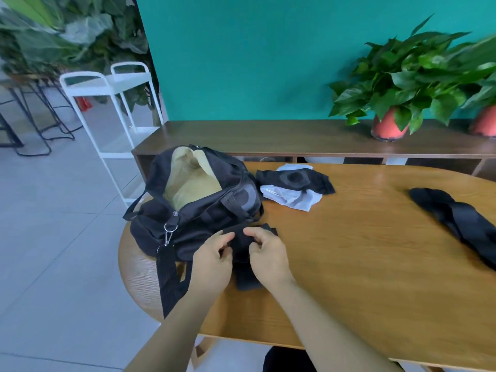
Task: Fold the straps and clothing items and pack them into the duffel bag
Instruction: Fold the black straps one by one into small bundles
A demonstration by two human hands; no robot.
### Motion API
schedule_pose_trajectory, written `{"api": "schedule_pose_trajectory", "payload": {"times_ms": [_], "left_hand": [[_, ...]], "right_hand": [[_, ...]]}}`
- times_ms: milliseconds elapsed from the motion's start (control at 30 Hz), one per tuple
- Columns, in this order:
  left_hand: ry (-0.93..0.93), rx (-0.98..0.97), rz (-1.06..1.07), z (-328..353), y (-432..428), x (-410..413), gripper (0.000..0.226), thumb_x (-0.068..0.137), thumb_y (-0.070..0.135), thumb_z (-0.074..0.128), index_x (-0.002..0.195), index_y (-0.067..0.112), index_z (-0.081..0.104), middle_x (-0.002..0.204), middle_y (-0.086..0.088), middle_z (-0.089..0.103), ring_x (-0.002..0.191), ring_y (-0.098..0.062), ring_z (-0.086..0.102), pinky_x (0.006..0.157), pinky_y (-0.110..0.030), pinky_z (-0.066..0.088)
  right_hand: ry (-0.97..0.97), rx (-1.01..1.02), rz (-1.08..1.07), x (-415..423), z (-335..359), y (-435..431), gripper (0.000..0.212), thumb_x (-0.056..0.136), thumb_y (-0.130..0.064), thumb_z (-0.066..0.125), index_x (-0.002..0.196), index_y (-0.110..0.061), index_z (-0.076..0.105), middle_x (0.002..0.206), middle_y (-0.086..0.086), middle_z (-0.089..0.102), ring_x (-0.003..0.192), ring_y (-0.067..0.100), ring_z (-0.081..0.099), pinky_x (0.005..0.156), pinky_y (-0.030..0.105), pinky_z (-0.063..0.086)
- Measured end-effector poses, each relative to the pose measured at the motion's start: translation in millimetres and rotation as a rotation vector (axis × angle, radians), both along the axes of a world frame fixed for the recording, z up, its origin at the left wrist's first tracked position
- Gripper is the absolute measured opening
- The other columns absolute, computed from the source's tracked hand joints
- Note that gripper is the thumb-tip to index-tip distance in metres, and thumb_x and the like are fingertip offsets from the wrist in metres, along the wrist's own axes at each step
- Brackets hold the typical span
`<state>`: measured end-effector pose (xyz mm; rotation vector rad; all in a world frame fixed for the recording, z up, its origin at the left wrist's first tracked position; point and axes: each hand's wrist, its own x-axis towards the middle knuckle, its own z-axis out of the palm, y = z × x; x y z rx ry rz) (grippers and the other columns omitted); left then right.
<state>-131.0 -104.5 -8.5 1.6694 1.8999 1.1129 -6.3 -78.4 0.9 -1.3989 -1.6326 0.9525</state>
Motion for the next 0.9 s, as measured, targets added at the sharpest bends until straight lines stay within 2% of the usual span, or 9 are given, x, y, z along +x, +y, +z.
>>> {"api": "schedule_pose_trajectory", "payload": {"times_ms": [100,267,500,567,633,733,800,900], "left_hand": [[0.089,-0.029,-0.006,-3,6,1,0.038,0.094,0.001,0.047,0.128,0.011,0.06,0.142,-0.008,0.048,0.134,-0.018,0.042,0.106,-0.017,0.026],[0.15,-0.052,0.046,-4,9,5,0.039,0.094,-0.001,0.043,0.128,0.009,0.06,0.143,-0.008,0.047,0.133,-0.021,0.042,0.106,-0.028,0.035],[0.23,0.038,0.073,9,3,20,0.038,0.091,-0.001,0.047,0.123,0.012,0.064,0.133,-0.002,0.054,0.123,-0.021,0.046,0.096,-0.029,0.039],[0.271,0.043,0.033,11,3,32,0.037,0.091,0.002,0.047,0.122,0.014,0.064,0.133,-0.002,0.054,0.121,-0.022,0.046,0.098,-0.035,0.041],[0.327,0.035,0.004,10,4,46,0.035,0.092,0.006,0.05,0.122,0.018,0.064,0.135,0.0,0.054,0.121,-0.023,0.045,0.098,-0.04,0.039],[0.384,0.021,-0.01,10,5,74,0.03,0.096,0.021,0.051,0.122,0.027,0.063,0.138,0.009,0.05,0.126,-0.019,0.04,0.097,-0.037,0.028],[0.389,0.02,-0.046,10,6,97,0.028,0.096,0.028,0.05,0.122,0.03,0.063,0.139,0.012,0.049,0.129,-0.016,0.037,0.099,-0.037,0.024],[0.441,-0.004,-0.14,9,9,137,0.031,0.098,0.035,0.046,0.126,0.032,0.059,0.143,0.013,0.045,0.133,-0.015,0.032,0.102,-0.039,0.021]], "right_hand": [[-0.062,0.02,0.014,2,-5,1,0.045,0.09,0.004,0.041,0.127,-0.016,0.059,0.132,-0.005,0.055,0.123,0.006,0.046,0.097,0.009,0.03],[-0.125,0.01,0.039,13,-12,6,0.046,0.091,0.007,0.038,0.129,-0.011,0.057,0.141,-0.003,0.047,0.133,0.01,0.038,0.103,0.012,0.027],[-0.056,-0.03,-0.044,40,-11,2,0.044,0.09,0.004,0.04,0.124,-0.016,0.061,0.127,-0.002,0.06,0.118,0.012,0.053,0.091,0.015,0.038],[-0.061,-0.04,-0.07,55,-7,-1,0.044,0.09,0.002,0.04,0.125,-0.018,0.06,0.126,-0.001,0.06,0.114,0.013,0.055,0.087,0.017,0.04],[-0.073,-0.043,-0.115,73,-4,-2,0.045,0.09,0.001,0.041,0.125,-0.019,0.06,0.125,0.0,0.061,0.109,0.017,0.059,0.085,0.023,0.046],[-0.083,-0.067,-0.182,106,1,-7,0.045,0.091,-0.002,0.041,0.128,-0.021,0.057,0.13,0.001,0.058,0.106,0.019,0.061,0.088,0.035,0.052],[-0.101,-0.067,-0.23,131,3,-10,0.045,0.091,-0.002,0.042,0.129,-0.021,0.057,0.13,0.001,0.058,0.108,0.02,0.06,0.089,0.036,0.052],[-0.108,-0.065,-0.302,172,4,-15,0.044,0.091,-0.005,0.043,0.129,-0.022,0.057,0.125,0.005,0.06,0.1,0.021,0.062,0.084,0.034,0.052]]}}
